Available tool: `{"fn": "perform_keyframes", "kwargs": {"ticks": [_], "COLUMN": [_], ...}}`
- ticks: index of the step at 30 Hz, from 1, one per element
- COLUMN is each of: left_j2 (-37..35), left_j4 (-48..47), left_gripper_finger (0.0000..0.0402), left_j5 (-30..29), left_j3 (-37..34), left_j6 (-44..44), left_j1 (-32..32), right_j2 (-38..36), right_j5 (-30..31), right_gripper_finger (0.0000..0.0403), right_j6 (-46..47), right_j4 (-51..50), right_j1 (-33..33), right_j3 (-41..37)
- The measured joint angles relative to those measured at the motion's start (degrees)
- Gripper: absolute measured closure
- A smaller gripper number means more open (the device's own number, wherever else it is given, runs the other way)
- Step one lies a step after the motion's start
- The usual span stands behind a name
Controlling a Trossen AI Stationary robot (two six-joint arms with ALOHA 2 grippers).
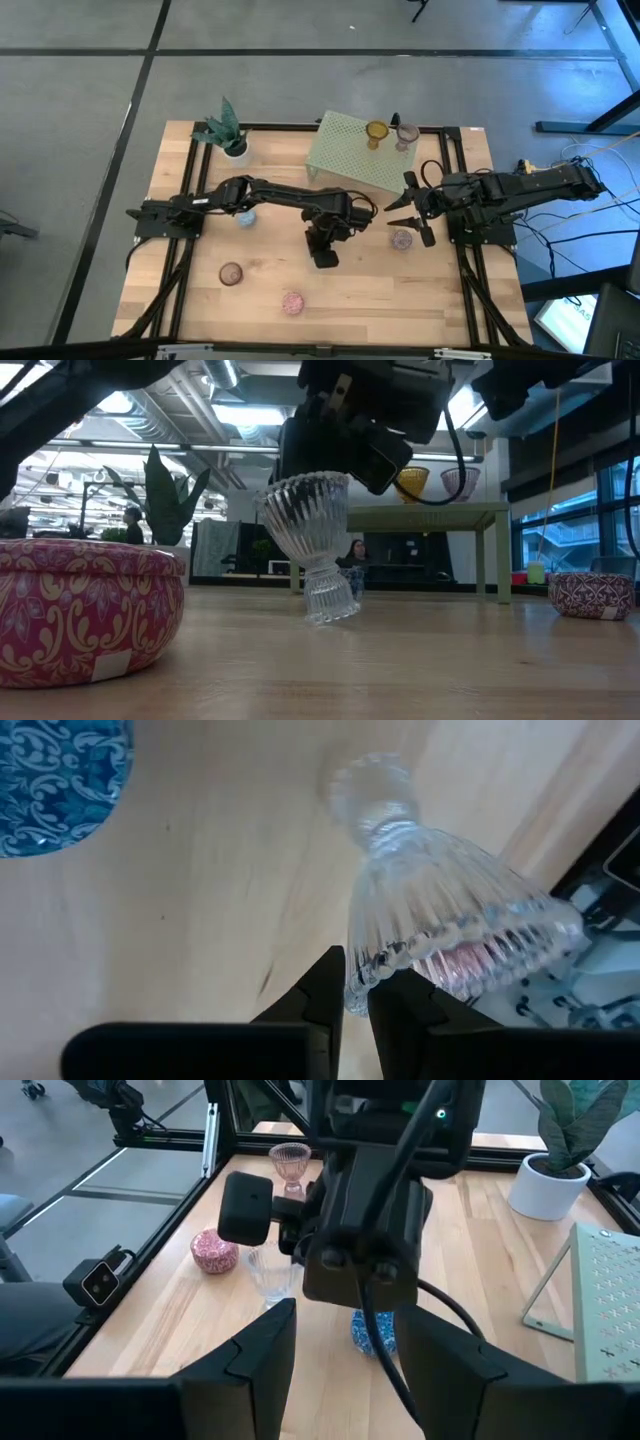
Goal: Pick & Place candle stick holders
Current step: Put the transparent candle holder on the shelf aligned with the brown candle holder
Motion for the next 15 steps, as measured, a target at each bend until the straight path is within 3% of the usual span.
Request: {"fn": "perform_keyframes", "kwargs": {"ticks": [15], "left_j2": [0.1], "left_j4": [0.3], "left_gripper_finger": [0.0326], "left_j5": [-0.5], "left_j3": [0.0], "left_j6": [-1.5], "left_j1": [-0.2], "right_j2": [0.0], "right_j5": [0.0], "right_gripper_finger": [0.023], "right_j6": [0.0], "right_j4": [0.0], "right_j1": [0.0], "right_j3": [0.0]}}
